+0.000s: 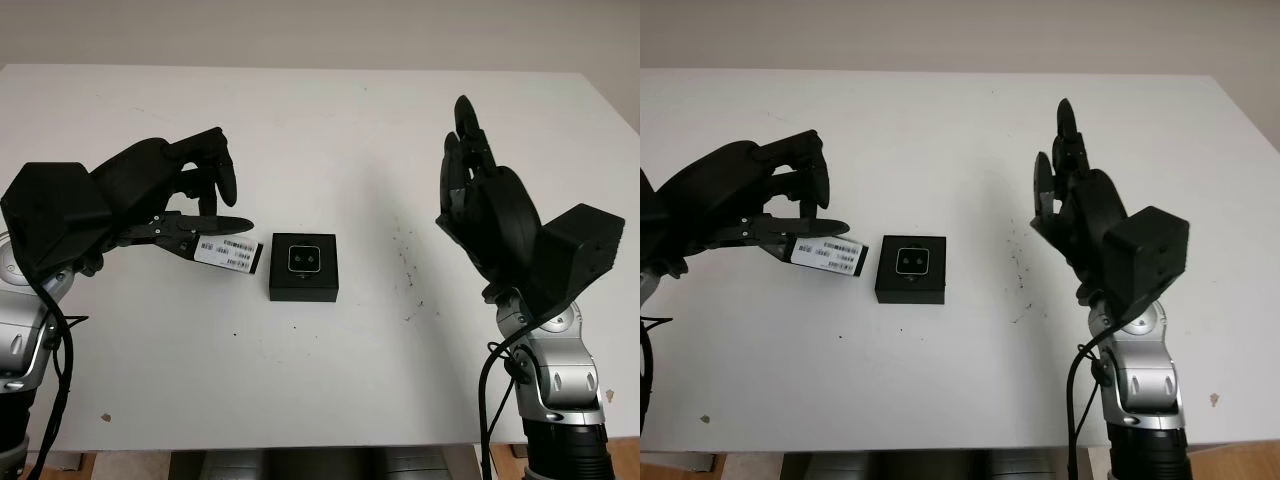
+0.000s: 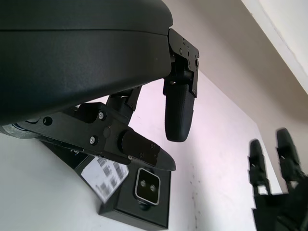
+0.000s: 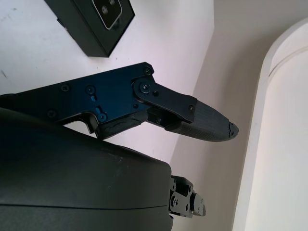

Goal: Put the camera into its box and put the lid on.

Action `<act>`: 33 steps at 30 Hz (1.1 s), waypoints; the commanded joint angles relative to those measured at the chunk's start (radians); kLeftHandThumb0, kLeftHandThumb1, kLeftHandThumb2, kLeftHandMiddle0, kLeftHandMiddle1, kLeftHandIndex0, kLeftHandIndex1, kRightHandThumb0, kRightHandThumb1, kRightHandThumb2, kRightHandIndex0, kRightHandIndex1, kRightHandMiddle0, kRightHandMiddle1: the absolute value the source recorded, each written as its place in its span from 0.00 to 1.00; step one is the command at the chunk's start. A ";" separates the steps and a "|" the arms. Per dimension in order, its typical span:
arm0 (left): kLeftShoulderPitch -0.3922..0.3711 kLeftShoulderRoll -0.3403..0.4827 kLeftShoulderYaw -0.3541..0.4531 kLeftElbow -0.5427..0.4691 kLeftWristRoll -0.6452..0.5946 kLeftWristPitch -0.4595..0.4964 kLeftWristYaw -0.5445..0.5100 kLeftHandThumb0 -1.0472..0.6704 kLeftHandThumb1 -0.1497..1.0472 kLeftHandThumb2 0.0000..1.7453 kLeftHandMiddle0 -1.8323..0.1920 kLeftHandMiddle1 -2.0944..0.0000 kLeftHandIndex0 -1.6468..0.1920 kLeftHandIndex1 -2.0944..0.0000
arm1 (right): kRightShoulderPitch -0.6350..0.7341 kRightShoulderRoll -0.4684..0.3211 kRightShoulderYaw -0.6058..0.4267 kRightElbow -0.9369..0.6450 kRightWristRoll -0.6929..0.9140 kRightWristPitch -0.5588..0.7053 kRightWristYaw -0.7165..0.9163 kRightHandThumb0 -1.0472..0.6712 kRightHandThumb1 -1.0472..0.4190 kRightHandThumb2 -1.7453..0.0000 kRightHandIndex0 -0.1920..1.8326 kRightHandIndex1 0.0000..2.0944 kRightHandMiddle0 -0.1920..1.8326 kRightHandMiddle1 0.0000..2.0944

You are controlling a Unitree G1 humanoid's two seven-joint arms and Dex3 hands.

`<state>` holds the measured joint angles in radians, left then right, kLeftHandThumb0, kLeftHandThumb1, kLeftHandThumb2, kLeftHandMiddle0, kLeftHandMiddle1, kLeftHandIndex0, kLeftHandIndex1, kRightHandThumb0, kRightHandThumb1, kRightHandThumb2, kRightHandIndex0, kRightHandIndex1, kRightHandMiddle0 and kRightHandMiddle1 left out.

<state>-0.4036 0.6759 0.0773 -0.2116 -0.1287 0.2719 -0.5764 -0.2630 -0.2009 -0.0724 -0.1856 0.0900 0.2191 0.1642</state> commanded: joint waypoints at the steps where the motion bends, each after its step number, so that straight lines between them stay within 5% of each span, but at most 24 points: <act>1: -0.026 -0.009 -0.017 0.012 0.015 -0.022 -0.002 0.54 0.95 0.03 0.70 0.00 0.76 0.00 | 0.012 -0.001 0.006 0.012 -0.001 -0.026 0.009 0.18 0.00 0.56 0.00 0.00 0.00 0.00; 14: -0.014 -0.037 -0.009 0.074 0.072 -0.113 0.035 0.52 0.98 0.03 0.70 0.00 0.76 0.00 | 0.013 -0.007 -0.004 0.038 0.014 -0.036 0.031 0.20 0.00 0.59 0.00 0.01 0.00 0.00; 24: -0.103 -0.068 -0.002 0.072 -0.033 0.074 0.015 0.51 0.96 0.03 0.60 0.00 0.72 0.00 | 0.014 0.000 -0.007 0.038 0.024 -0.027 0.038 0.19 0.00 0.60 0.00 0.01 0.00 0.01; 33: -0.186 -0.128 -0.050 0.226 0.073 -0.034 0.107 0.52 0.97 0.03 0.58 0.00 0.73 0.00 | 0.022 -0.005 0.004 0.051 0.009 -0.040 0.046 0.19 0.00 0.60 0.00 0.01 0.01 0.01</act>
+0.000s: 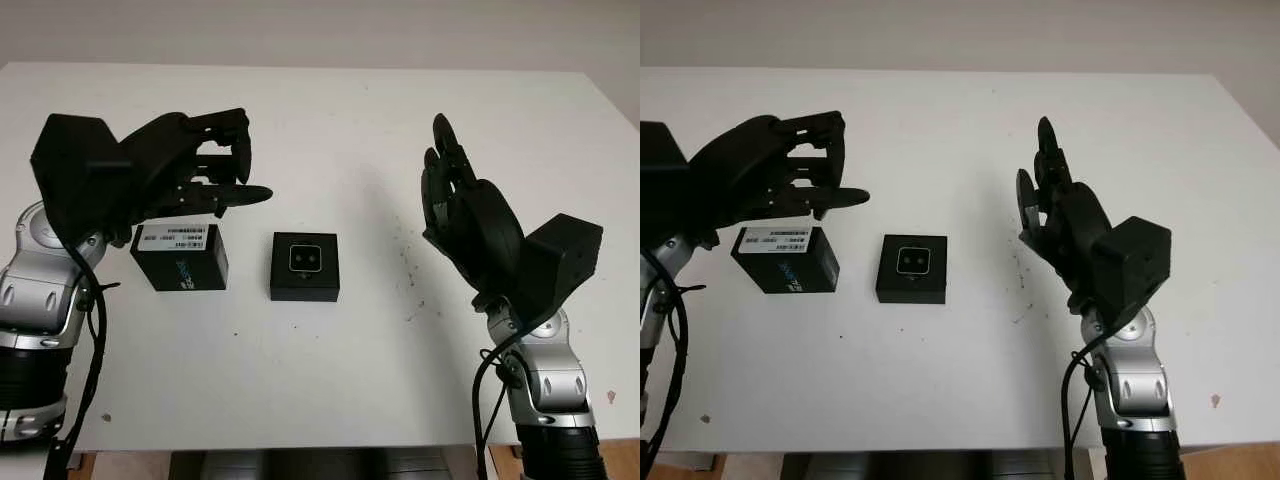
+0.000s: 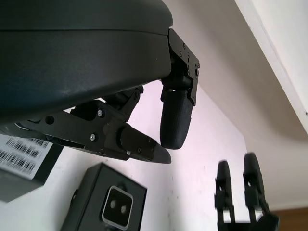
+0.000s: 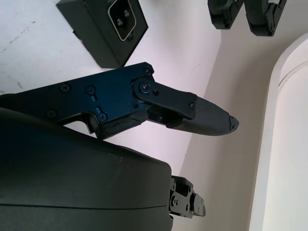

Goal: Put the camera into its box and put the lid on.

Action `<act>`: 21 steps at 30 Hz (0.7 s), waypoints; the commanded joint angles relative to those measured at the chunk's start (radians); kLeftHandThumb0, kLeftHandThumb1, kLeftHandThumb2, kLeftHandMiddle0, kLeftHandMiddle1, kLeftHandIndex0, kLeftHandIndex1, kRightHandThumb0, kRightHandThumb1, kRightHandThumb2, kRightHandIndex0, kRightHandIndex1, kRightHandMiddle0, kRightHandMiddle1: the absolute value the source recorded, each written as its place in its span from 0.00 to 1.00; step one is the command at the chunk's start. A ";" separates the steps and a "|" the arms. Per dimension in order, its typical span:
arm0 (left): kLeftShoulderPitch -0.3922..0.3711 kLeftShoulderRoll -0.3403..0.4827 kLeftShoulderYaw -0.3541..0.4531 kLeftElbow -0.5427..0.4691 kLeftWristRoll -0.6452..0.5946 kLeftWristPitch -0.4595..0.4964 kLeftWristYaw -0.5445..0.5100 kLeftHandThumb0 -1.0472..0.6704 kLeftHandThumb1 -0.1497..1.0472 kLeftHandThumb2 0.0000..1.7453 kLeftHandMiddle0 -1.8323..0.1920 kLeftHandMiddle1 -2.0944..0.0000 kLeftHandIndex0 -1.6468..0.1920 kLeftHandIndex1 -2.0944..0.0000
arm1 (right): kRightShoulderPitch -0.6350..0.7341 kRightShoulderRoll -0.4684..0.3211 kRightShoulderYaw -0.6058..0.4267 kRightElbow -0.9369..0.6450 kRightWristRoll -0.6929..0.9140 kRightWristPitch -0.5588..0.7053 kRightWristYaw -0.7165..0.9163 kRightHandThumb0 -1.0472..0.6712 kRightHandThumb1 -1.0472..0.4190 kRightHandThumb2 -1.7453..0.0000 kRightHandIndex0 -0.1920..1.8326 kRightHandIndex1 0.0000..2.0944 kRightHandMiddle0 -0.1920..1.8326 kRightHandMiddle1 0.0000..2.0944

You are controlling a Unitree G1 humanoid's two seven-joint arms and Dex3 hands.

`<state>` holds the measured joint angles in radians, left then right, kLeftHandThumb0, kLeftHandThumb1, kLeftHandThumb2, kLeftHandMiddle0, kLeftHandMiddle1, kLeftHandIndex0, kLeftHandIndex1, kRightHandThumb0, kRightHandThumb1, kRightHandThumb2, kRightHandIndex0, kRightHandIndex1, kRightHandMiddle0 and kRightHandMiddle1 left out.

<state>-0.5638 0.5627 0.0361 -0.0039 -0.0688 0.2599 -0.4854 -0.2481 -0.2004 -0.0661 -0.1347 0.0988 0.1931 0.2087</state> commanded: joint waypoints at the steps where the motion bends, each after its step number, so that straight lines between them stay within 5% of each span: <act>1: -0.031 -0.029 -0.010 0.043 0.025 -0.050 0.033 0.52 0.96 0.03 0.58 0.00 0.73 0.00 | 0.007 -0.006 -0.002 0.002 0.000 -0.017 0.004 0.19 0.00 0.60 0.00 0.01 0.01 0.01; 10: -0.029 -0.146 0.005 0.218 0.029 -0.176 0.128 0.53 0.98 0.03 0.55 0.00 0.73 0.00 | 0.016 -0.005 -0.007 0.004 0.001 -0.020 0.001 0.20 0.00 0.60 0.00 0.02 0.01 0.02; 17: 0.067 -0.138 0.045 0.148 0.038 -0.313 0.157 0.51 0.99 0.03 0.62 0.00 0.77 0.00 | 0.018 -0.008 -0.013 0.019 0.004 -0.033 0.010 0.21 0.00 0.60 0.01 0.02 0.02 0.02; 21: 0.112 -0.155 0.068 0.115 0.037 -0.375 0.195 0.49 0.99 0.03 0.77 0.00 0.88 0.00 | 0.015 0.007 -0.009 0.018 0.009 -0.019 0.003 0.22 0.00 0.60 0.01 0.02 0.02 0.02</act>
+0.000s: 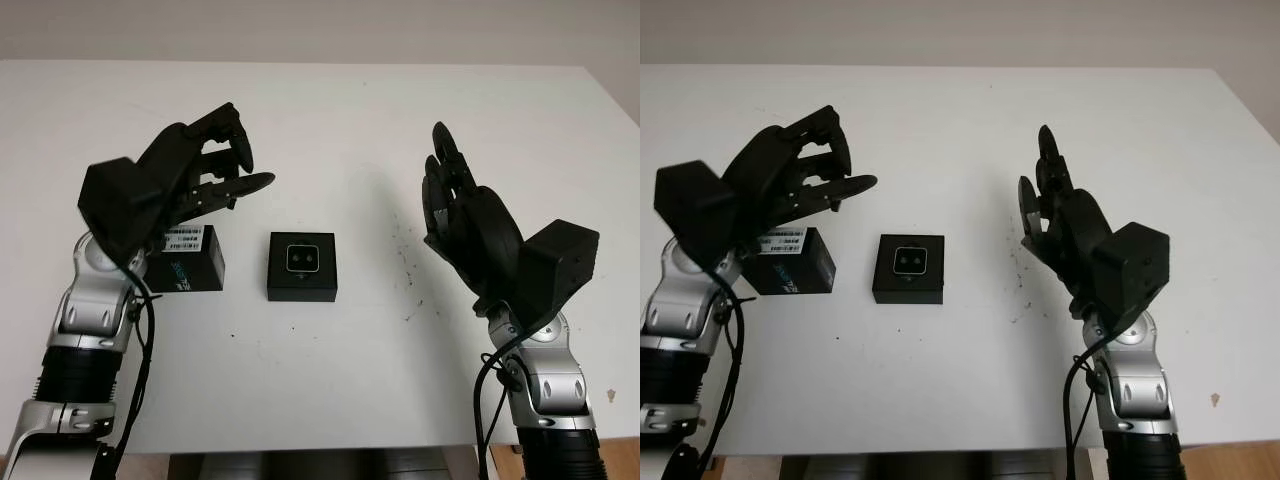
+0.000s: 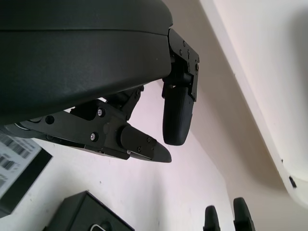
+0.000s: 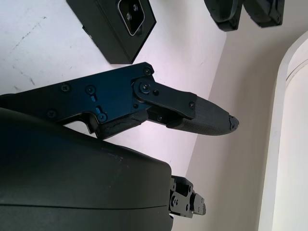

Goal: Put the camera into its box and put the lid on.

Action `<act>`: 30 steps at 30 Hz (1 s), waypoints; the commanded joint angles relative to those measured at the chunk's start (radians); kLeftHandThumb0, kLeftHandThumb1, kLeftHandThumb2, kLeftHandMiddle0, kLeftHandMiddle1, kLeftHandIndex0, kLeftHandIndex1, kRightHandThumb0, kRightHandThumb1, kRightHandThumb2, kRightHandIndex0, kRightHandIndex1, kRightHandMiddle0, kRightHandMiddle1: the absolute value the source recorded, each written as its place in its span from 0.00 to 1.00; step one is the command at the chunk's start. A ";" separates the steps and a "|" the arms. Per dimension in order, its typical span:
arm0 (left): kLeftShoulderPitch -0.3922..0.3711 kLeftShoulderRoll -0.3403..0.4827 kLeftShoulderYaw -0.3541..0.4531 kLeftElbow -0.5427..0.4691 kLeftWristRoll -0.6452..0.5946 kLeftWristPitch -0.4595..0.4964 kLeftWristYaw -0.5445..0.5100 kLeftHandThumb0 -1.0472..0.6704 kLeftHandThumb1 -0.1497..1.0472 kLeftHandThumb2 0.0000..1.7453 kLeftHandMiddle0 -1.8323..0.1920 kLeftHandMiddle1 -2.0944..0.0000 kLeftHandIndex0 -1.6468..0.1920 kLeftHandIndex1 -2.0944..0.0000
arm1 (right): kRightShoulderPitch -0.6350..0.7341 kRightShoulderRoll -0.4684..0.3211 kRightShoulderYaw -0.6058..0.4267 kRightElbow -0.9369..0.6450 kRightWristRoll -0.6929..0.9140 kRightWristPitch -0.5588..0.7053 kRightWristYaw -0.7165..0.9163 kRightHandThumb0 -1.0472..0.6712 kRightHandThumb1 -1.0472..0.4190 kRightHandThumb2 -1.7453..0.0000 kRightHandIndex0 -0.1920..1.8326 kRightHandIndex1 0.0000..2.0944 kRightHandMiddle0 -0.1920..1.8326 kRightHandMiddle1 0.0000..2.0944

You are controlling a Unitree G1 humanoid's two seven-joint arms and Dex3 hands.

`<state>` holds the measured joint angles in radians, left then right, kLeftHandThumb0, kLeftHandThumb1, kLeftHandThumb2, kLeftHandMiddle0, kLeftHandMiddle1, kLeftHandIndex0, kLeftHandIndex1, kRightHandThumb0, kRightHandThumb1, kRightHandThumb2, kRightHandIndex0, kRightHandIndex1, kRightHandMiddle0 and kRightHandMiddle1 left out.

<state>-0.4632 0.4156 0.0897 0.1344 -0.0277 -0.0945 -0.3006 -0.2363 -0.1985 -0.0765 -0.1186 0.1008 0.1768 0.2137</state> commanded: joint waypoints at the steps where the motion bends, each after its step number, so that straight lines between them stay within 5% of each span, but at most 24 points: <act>1: 0.020 -0.016 0.017 -0.026 -0.004 -0.045 0.021 0.49 0.99 0.03 0.80 0.00 0.91 0.00 | 0.003 0.008 0.000 0.003 0.010 -0.002 -0.002 0.22 0.00 0.60 0.01 0.02 0.01 0.02; 5: 0.027 -0.036 0.005 0.001 0.049 -0.123 0.082 0.47 1.00 0.04 0.93 0.00 0.99 0.03 | 0.002 0.008 0.001 0.004 0.006 0.008 -0.008 0.21 0.00 0.61 0.01 0.02 0.02 0.02; 9: -0.073 -0.041 -0.029 0.176 0.127 -0.155 0.134 0.44 1.00 0.03 1.00 0.06 1.00 0.22 | 0.004 0.008 0.003 -0.003 0.009 0.014 -0.007 0.21 0.00 0.61 0.01 0.03 0.02 0.02; 10: -0.126 -0.035 -0.047 0.251 0.155 -0.119 0.135 0.42 1.00 0.04 1.00 0.12 1.00 0.28 | 0.005 0.008 0.002 -0.004 0.009 0.014 -0.008 0.21 0.00 0.61 0.01 0.03 0.02 0.03; 11: -0.162 -0.031 -0.059 0.303 0.173 -0.095 0.134 0.39 1.00 0.06 1.00 0.30 1.00 0.45 | 0.008 0.008 0.002 -0.005 0.009 0.013 -0.008 0.21 0.00 0.61 0.01 0.03 0.02 0.03; 14: -0.289 -0.031 -0.089 0.476 0.212 -0.030 0.135 0.36 1.00 0.09 0.99 0.52 1.00 0.65 | 0.014 0.004 0.000 -0.011 0.009 0.010 -0.007 0.21 0.00 0.61 0.01 0.03 0.02 0.03; 22: -0.606 -0.088 -0.205 0.887 0.336 0.095 0.203 0.34 1.00 0.16 0.89 0.89 0.98 0.84 | 0.023 -0.003 -0.005 -0.025 0.007 0.009 -0.002 0.22 0.00 0.61 0.01 0.03 0.02 0.03; 30: -0.733 -0.113 -0.263 1.052 0.389 0.122 0.220 0.33 1.00 0.20 0.90 0.96 0.95 0.88 | 0.032 0.003 -0.002 -0.035 0.000 0.010 -0.011 0.22 0.00 0.61 0.02 0.03 0.03 0.03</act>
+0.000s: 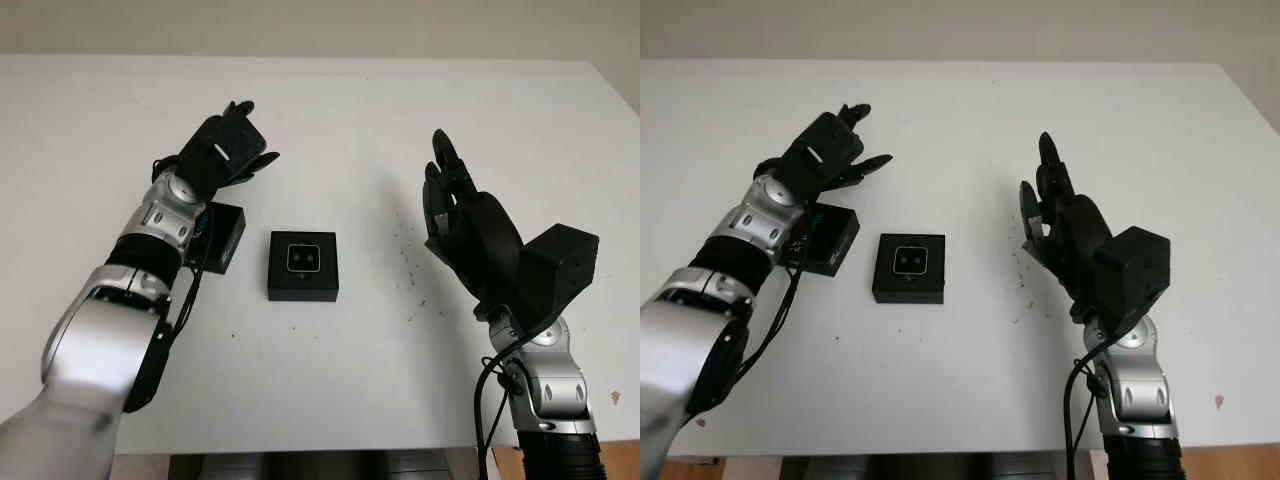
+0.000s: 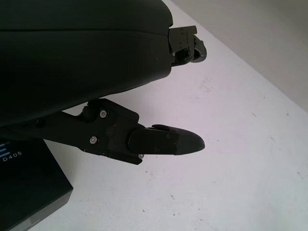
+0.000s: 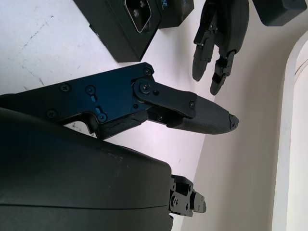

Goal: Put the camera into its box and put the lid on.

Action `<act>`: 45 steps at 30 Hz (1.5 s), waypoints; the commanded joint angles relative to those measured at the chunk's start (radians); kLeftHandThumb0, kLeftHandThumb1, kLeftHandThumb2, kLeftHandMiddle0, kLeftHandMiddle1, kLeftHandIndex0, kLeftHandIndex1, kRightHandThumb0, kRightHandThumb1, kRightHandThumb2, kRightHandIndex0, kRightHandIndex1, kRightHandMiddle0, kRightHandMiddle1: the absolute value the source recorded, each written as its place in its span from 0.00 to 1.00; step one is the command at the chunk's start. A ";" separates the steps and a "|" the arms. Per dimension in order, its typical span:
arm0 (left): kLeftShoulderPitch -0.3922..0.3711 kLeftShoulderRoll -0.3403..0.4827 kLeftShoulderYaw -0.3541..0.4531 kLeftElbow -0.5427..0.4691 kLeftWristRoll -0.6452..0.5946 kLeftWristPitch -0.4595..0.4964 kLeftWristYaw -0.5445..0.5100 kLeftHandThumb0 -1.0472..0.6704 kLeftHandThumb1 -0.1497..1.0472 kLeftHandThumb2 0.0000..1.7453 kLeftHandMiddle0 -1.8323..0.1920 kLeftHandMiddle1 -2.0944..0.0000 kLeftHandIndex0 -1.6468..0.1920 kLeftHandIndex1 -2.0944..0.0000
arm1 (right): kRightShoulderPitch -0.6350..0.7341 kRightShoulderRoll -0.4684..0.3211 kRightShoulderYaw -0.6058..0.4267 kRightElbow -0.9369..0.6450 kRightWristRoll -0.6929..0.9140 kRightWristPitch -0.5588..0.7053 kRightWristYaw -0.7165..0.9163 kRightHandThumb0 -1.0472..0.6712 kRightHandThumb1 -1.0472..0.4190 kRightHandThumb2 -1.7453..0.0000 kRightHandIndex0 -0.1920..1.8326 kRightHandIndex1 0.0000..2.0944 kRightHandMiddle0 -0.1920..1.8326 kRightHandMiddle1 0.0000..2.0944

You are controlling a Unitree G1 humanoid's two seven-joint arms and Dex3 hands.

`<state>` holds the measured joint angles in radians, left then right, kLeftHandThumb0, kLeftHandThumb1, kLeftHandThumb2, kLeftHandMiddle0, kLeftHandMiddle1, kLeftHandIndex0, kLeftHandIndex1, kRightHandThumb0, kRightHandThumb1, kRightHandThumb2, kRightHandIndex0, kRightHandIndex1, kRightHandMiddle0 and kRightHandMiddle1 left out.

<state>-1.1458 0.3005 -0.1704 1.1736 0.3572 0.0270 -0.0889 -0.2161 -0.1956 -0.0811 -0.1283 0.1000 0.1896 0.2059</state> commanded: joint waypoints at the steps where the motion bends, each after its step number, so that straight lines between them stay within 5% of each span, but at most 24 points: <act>1: -0.056 0.005 -0.004 0.016 0.004 -0.003 0.009 0.33 1.00 0.20 0.90 0.96 0.95 0.88 | 0.013 0.002 0.003 -0.028 0.001 -0.002 -0.004 0.22 0.00 0.61 0.02 0.03 0.02 0.03; 12: -0.024 0.047 0.058 -0.034 -0.070 -0.116 0.016 0.32 1.00 0.22 0.91 0.97 0.94 0.89 | 0.008 0.016 0.009 -0.006 0.017 -0.007 0.000 0.21 0.00 0.62 0.01 0.02 0.02 0.02; 17: 0.086 0.089 0.114 -0.187 -0.135 -0.357 0.041 0.33 1.00 0.21 0.83 0.95 0.99 0.67 | 0.014 0.011 0.009 -0.006 0.014 -0.013 -0.002 0.20 0.00 0.62 0.01 0.03 0.02 0.03; 20: 0.148 0.139 0.149 -0.326 -0.206 -0.441 -0.069 0.30 1.00 0.20 0.82 0.95 1.00 0.66 | 0.014 0.008 0.009 -0.006 0.012 -0.014 -0.001 0.20 0.00 0.62 0.01 0.03 0.02 0.03; 26: 0.210 0.282 0.162 -0.497 -0.292 -0.373 -0.390 0.20 0.98 0.06 0.86 0.98 0.97 0.83 | 0.016 0.010 0.012 -0.009 0.010 -0.008 -0.004 0.20 0.00 0.62 0.01 0.03 0.02 0.02; 30: 0.252 0.425 0.113 -0.545 -0.221 -0.367 -0.555 0.11 0.90 0.02 0.92 0.98 0.96 0.92 | 0.020 0.013 0.013 -0.012 0.014 -0.007 -0.006 0.21 0.00 0.62 0.01 0.03 0.02 0.03; 35: 0.288 0.549 0.054 -0.567 -0.093 -0.420 -0.630 0.08 0.89 0.03 0.94 0.98 0.97 0.95 | 0.028 0.014 0.014 -0.015 0.025 -0.008 0.002 0.21 0.00 0.63 0.01 0.02 0.02 0.02; 45: 0.271 0.653 -0.066 -0.597 0.151 -0.432 -0.673 0.13 0.87 0.03 0.97 0.98 0.99 0.98 | 0.031 0.017 0.020 -0.003 0.022 -0.011 -0.005 0.21 0.00 0.62 0.01 0.03 0.02 0.03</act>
<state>-0.8606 0.9352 -0.2244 0.5857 0.4997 -0.3965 -0.7626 -0.1911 -0.1845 -0.0617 -0.1281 0.1245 0.1824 0.2050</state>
